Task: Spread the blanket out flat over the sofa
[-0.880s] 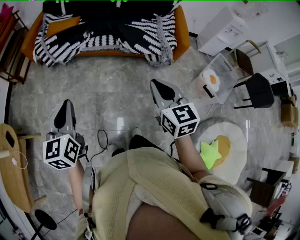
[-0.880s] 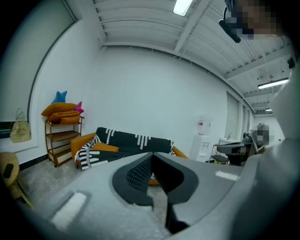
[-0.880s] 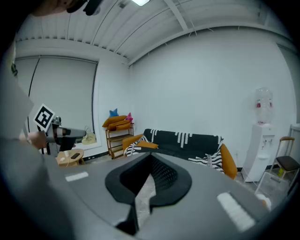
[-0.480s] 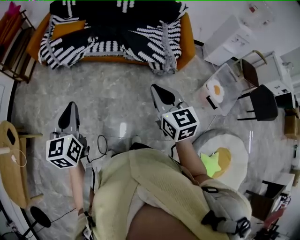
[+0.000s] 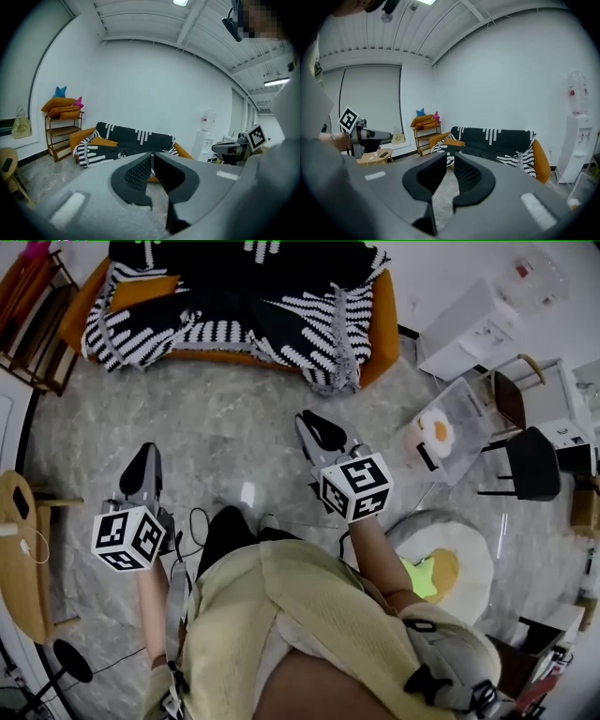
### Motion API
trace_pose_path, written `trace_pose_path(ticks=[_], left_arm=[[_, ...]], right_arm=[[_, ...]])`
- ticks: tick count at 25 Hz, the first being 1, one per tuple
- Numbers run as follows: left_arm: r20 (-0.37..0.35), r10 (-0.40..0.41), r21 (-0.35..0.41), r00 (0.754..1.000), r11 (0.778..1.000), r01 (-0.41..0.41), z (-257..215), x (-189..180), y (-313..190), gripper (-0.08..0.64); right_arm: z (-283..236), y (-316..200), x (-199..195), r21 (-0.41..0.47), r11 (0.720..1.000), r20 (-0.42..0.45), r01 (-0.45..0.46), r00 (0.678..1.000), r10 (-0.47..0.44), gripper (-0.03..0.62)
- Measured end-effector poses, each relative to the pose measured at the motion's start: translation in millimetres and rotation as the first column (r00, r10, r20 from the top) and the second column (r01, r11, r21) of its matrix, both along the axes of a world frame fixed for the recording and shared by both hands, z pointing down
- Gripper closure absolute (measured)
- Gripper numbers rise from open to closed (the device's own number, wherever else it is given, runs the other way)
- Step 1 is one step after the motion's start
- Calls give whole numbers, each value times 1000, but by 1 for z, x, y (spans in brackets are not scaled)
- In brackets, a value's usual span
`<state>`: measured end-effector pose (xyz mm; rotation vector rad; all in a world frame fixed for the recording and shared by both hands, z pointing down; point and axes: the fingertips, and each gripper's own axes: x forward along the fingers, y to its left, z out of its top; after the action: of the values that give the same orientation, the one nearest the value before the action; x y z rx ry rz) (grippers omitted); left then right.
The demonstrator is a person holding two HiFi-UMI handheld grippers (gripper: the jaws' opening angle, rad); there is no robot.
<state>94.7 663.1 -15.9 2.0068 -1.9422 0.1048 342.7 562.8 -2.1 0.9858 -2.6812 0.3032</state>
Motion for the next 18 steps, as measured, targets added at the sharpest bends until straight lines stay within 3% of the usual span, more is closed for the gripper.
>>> trace_pose_path(ticks=[9,18], left_arm=[[16,17,-42,1000,999,-17,25,-22,-56,515],[8,25,-88,1000,996,-24,57,-77,-141,488]], right_arm=[[19,-45,-29,-16,1000,-30,22,999,-22,503],[35,-124,-81,-41,999,-92,15,996,-18,469]])
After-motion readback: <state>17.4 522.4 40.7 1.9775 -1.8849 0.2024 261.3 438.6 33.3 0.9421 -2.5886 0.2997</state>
